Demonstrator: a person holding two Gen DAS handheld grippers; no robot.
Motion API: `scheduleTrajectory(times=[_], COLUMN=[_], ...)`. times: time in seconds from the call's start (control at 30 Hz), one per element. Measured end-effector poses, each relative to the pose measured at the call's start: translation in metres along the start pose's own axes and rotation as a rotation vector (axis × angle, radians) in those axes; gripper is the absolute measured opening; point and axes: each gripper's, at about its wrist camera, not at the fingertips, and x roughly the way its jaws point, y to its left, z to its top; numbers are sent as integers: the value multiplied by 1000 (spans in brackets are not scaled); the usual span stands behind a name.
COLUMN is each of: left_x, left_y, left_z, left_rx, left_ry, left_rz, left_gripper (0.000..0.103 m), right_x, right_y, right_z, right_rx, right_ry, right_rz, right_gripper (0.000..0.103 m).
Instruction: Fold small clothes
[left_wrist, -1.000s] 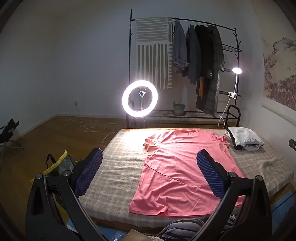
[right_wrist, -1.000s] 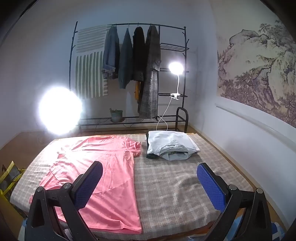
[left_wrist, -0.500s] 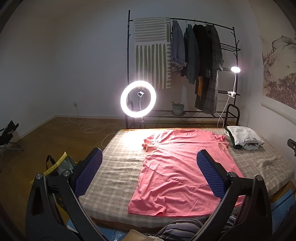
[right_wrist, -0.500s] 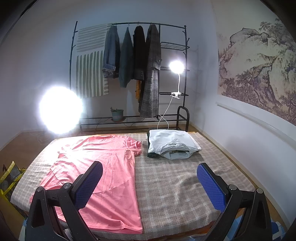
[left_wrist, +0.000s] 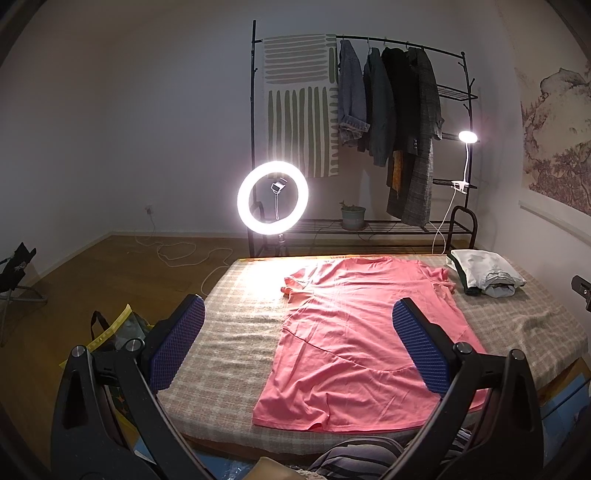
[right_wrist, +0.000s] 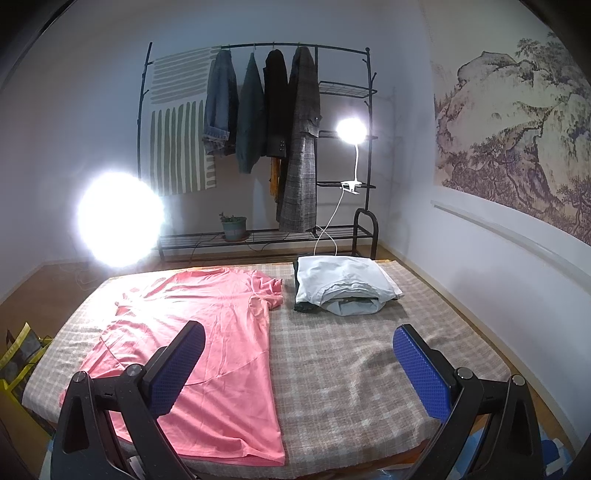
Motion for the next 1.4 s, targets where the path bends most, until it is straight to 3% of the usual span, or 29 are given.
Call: scheduleTrajectory(times=[1.4], left_x=[-3], left_y=[-1], left_z=[0], left_rx=[-1], left_ry=[-4], left_rz=[2], left_gripper=[103], right_x=[0], right_y=[0], right_z=[-2], right_rx=[1], right_ry=[2], right_rz=[0], right_gripper=[103])
